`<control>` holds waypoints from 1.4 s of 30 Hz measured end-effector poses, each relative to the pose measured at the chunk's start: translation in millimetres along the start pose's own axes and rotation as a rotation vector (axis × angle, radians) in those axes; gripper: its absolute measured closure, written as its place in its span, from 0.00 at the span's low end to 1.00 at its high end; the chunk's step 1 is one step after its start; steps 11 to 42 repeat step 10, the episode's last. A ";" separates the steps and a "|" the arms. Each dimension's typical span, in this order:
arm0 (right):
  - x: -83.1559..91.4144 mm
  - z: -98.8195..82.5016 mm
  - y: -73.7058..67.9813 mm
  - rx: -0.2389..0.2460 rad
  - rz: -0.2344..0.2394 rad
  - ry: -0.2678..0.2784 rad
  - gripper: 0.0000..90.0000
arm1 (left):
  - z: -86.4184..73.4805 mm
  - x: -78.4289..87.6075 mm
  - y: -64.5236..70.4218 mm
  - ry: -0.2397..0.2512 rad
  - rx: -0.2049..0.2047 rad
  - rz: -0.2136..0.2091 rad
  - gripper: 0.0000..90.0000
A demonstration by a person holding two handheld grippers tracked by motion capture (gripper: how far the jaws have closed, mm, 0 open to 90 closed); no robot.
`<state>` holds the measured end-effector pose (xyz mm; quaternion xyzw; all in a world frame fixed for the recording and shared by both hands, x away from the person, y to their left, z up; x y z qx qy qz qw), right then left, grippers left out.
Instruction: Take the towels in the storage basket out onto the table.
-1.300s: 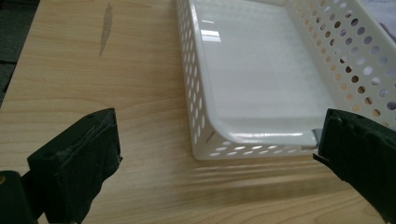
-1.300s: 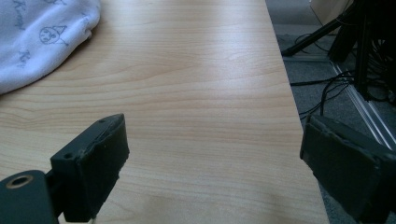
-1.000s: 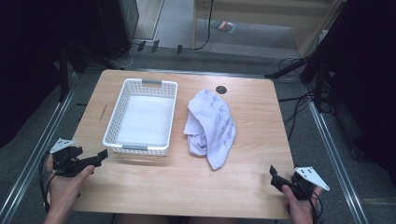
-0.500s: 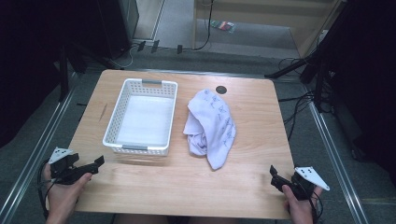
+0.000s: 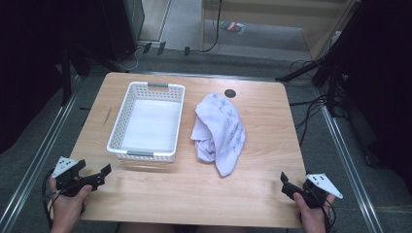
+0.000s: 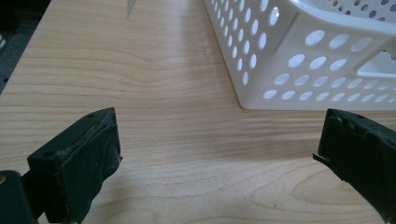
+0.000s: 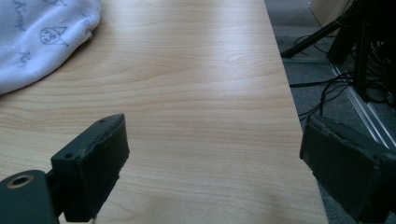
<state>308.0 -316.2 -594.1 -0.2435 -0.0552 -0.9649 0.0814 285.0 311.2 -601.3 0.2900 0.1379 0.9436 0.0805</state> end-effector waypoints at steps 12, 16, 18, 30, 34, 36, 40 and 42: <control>0.7 0.7 -0.3 0.002 0.004 0.010 0.09 | 0.4 -2.1 -3.5 0.006 0.010 0.043 0.00; 0.7 0.7 -0.3 0.002 0.004 0.010 0.09 | 0.4 -2.1 -3.5 0.006 0.010 0.043 0.00; 0.7 0.7 -0.3 0.002 0.004 0.010 0.09 | 0.4 -2.1 -3.5 0.006 0.010 0.043 0.00; 0.7 0.7 -0.3 0.002 0.004 0.010 0.09 | 0.4 -2.1 -3.5 0.006 0.010 0.043 0.00; 0.7 0.7 -0.3 0.002 0.004 0.010 0.09 | 0.4 -2.1 -3.5 0.006 0.010 0.043 0.00; 0.7 0.7 -0.3 0.002 0.004 0.010 0.09 | 0.4 -2.1 -3.5 0.006 0.010 0.043 0.00; 0.7 0.7 -0.3 0.002 0.004 0.010 0.09 | 0.4 -2.1 -3.5 0.006 0.010 0.043 0.00; 0.7 0.7 -0.3 0.002 0.004 0.010 0.09 | 0.4 -2.1 -3.5 0.006 0.010 0.043 0.00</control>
Point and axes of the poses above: each handheld gripper's, and its own axes: x roughly backward along the jaws, z roughly out of its top, y roughly to its right, the point moved 10 cm from there along -x, roughly forward along the jaws, and after that the axes turned 7 degrees about x, right-handed, at the moved point
